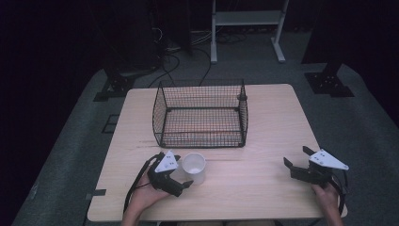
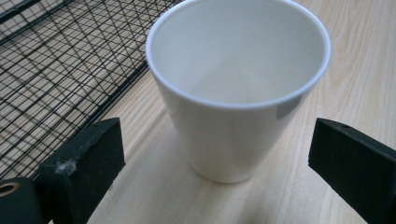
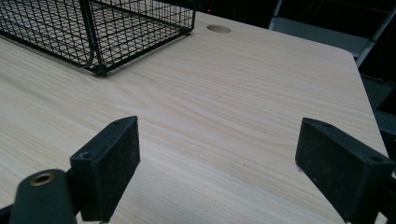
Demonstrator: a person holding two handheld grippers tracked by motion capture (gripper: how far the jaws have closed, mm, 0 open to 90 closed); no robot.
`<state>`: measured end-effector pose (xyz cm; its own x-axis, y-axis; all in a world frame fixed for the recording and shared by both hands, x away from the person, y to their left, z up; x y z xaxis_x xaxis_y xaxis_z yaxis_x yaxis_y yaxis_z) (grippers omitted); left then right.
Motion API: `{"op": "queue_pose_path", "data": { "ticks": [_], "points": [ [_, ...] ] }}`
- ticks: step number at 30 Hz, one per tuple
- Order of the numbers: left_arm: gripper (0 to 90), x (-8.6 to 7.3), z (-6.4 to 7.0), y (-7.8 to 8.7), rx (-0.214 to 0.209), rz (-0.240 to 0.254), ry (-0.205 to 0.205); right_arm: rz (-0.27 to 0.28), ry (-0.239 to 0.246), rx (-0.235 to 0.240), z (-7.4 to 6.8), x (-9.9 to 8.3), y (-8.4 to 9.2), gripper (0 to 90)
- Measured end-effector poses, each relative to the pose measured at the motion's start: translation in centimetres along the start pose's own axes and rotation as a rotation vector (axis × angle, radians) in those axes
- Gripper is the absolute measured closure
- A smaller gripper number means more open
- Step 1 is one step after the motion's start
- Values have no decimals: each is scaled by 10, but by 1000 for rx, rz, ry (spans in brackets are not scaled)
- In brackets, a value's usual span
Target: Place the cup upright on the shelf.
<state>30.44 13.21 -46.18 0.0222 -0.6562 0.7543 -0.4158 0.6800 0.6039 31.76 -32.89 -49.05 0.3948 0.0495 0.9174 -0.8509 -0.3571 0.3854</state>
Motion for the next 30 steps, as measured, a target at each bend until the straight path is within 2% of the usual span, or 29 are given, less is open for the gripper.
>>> {"op": "queue_pose_path", "data": {
  "ticks": [5, 6, 12, 17, 20, 24, 26, 30],
  "points": [
    [31, 6, 0, -5, -18, -13, -7, -1, 2, 0, 0, 0, 0, 131],
    [35, 8, -1, -8, -32, -21, -7, -1, 1, 1, 0, 0, 0, 131],
    [54, 11, 0, -14, -50, -43, -21, 0, 2, 3, 0, 0, 0, 131],
    [63, 12, -2, -20, -65, -59, -15, 1, 2, 2, 0, 0, 0, 131],
    [95, 13, -2, -21, -75, -59, -17, 1, 1, 2, 0, 0, 0, 131],
    [135, 17, -3, -25, -96, -84, -30, 2, 1, 2, 0, 0, 0, 131],
    [204, 19, -4, -25, -96, -80, -38, 3, -1, 2, 0, 0, 0, 131],
    [213, 22, -4, -25, -102, -82, -49, 4, -2, 3, 0, 0, 0, 131]
  ]
}}
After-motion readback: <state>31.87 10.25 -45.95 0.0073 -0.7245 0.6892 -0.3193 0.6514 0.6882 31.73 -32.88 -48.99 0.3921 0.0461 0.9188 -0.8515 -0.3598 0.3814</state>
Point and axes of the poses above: each handheld gripper's, and its own axes: y roughly backward along the jaws, x roughly out of its top, z roughly to its right, the point moved 3 cm from there along -y, roughly forward along the jaws, and after that the axes turned 13 degrees about -y, right-handed, at the moved point
